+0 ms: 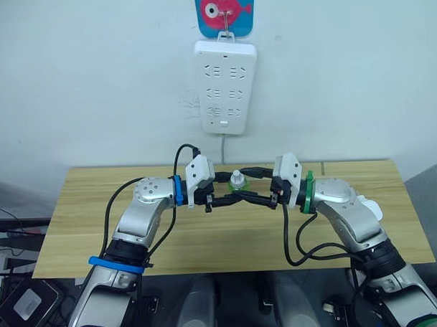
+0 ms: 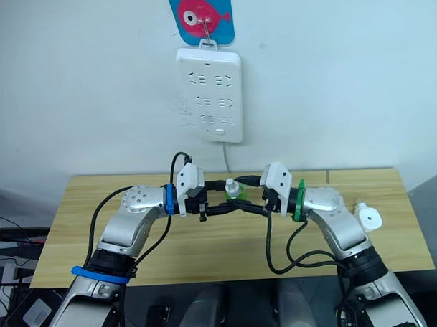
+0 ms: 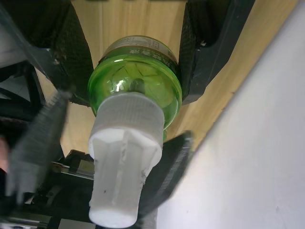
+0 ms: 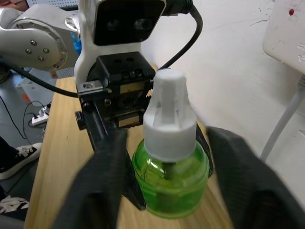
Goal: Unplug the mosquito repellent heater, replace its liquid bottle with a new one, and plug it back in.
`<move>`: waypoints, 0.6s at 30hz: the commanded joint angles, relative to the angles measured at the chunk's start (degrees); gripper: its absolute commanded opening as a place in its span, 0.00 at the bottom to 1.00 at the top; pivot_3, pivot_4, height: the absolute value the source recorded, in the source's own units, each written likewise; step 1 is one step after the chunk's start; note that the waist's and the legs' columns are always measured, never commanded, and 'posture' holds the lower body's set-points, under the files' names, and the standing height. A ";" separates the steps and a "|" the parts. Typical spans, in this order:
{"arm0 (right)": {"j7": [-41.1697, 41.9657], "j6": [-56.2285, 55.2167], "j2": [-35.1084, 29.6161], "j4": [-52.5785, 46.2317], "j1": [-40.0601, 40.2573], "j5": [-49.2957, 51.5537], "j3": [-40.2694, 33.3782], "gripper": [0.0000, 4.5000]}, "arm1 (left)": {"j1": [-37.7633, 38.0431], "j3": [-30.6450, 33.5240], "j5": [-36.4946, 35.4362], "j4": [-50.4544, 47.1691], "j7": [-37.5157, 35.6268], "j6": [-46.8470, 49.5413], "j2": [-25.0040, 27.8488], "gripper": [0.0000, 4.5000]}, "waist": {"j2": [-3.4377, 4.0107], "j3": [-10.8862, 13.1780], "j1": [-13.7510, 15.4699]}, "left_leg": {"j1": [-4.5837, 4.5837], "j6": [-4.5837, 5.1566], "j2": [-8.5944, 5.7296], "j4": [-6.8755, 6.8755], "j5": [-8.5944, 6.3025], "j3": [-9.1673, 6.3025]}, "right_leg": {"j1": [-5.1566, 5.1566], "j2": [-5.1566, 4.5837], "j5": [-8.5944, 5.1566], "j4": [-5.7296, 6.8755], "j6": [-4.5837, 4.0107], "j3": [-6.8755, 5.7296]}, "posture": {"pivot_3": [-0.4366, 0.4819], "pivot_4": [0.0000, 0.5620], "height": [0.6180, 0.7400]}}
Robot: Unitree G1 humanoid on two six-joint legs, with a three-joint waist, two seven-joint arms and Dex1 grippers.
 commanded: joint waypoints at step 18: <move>2.53 0.47 -1.14 -1.40 3.35 -1.32 -1.08 0.04 | -1.07 0.58 -1.75 -3.02 -0.87 -2.15 -0.58 0.50 | 0.00 -0.01 0.04 | 0.01 0.00 0.01 0.00 0.00 0.01 | 0.00 0.00 0.00 0.01 0.00 0.00 | 0.56 0.44 1.00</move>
